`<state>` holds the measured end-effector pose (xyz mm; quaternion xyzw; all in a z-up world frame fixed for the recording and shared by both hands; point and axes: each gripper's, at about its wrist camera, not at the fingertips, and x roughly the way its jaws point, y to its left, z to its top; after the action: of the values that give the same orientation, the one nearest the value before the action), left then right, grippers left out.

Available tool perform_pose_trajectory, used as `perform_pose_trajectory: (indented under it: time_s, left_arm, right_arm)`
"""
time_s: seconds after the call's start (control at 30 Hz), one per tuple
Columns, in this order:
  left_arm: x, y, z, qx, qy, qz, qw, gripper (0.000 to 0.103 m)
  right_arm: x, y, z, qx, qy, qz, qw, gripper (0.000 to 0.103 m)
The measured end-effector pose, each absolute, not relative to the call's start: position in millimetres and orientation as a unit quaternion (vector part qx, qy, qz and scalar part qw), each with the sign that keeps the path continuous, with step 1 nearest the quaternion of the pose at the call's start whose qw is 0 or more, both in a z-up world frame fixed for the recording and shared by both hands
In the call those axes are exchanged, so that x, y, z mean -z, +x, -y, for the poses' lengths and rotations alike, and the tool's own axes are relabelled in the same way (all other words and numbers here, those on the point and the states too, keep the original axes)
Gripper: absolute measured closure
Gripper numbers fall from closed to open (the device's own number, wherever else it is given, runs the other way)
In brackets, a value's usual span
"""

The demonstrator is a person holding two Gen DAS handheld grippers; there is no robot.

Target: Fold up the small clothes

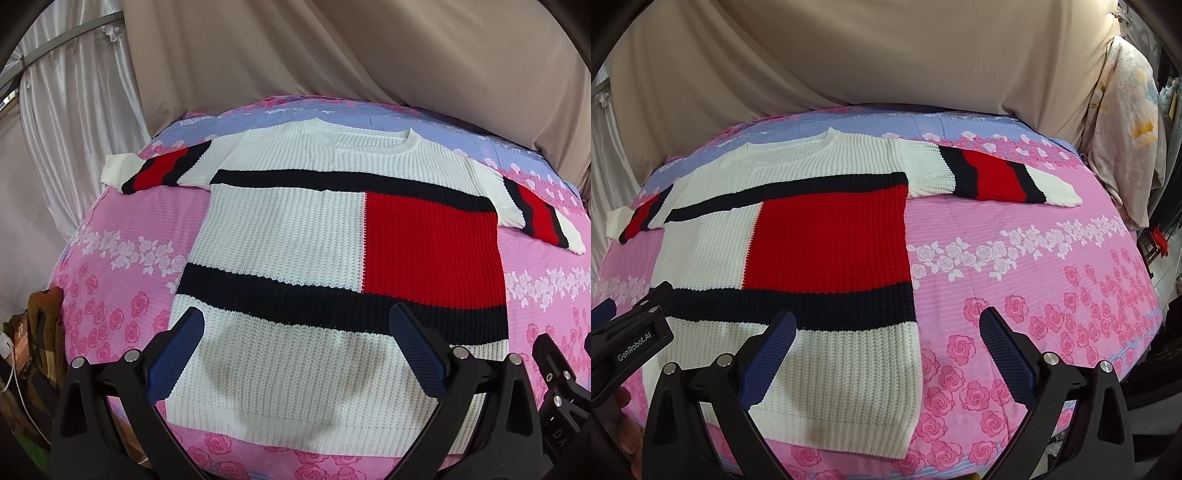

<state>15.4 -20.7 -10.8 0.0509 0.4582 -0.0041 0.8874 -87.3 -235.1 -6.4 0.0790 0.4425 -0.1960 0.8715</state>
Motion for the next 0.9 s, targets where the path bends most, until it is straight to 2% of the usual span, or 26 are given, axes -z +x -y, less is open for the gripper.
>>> perform_pose_trajectory:
  time_s: [0.9]
  left_arm:
    - [15.2,20.2,23.3,-0.001,0.058,-0.464,0.884,0.005]
  right_arm:
    - [6.8,-72.4,229.6,0.174,0.077,-0.448,0.873,0.005]
